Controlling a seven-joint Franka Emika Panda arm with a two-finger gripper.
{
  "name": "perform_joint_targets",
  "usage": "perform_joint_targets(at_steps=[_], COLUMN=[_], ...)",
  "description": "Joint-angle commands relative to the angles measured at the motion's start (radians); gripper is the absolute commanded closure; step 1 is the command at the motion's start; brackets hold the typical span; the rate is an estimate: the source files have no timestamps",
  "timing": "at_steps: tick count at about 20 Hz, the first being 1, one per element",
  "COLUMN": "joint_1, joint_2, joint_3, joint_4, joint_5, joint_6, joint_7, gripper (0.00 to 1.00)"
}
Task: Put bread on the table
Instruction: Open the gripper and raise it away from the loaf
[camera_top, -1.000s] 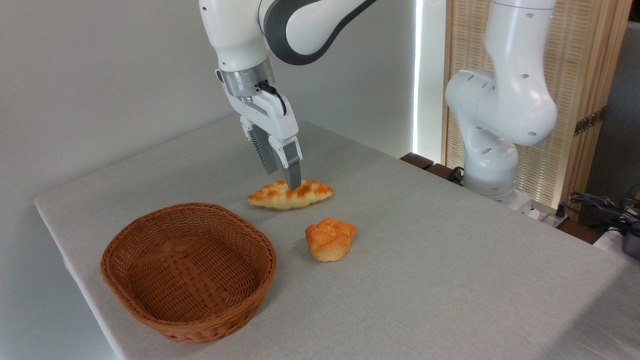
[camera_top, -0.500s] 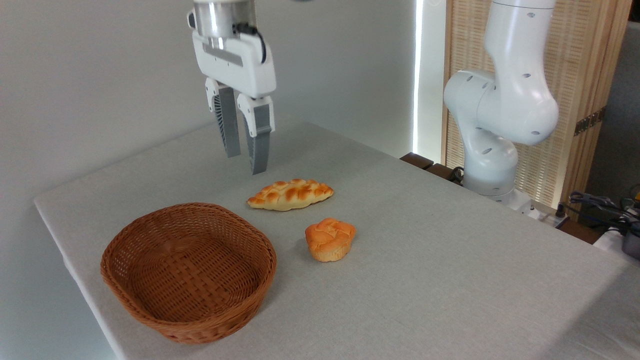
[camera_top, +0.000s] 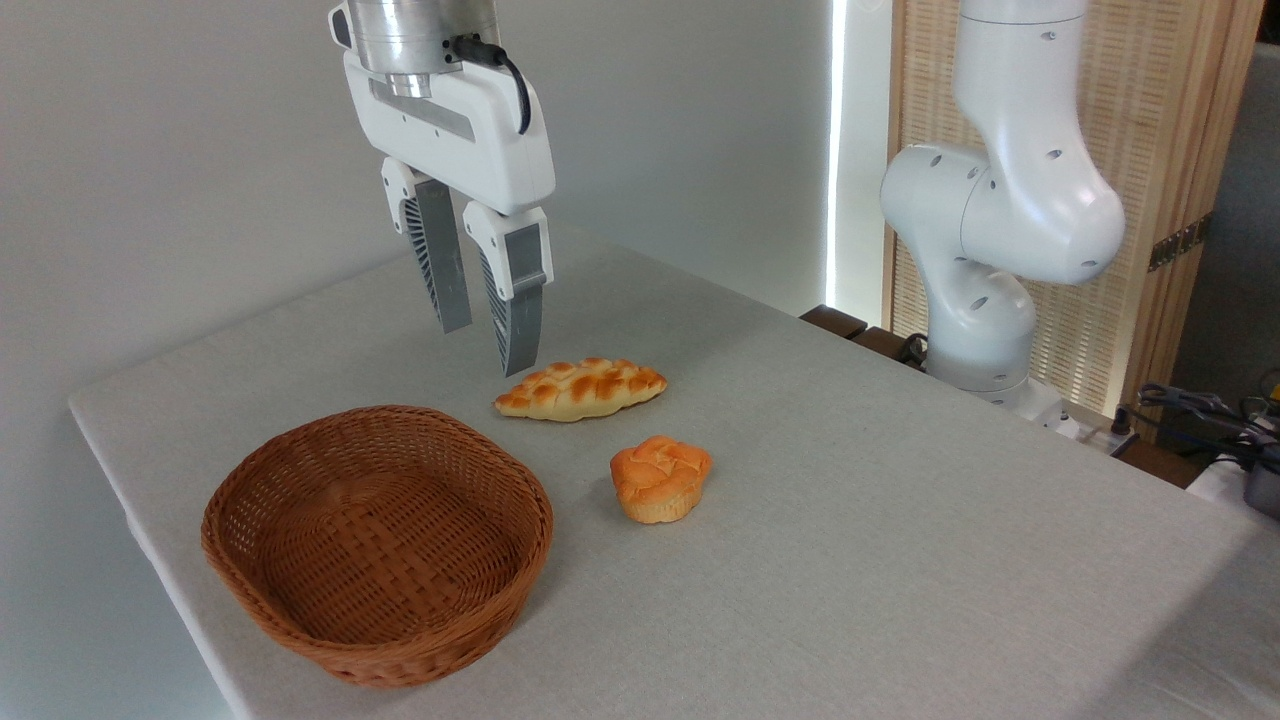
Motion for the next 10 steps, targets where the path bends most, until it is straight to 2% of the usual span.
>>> perform_joint_targets(at_steps=[1, 4, 10], joint_1=[-0.029, -0.09, -0.098], joint_2=[0.005, 0.005, 0.005], joint_3=[0.075, 0.153, 0.166], joint_4=[0.042, 0.048, 0.047], joint_5=[-0.013, -0.019, -0.019], joint_6=[-0.046, -0.056, -0.066], joint_7=[0.011, 0.011, 0.013], gripper=[0.0, 0.0, 0.0])
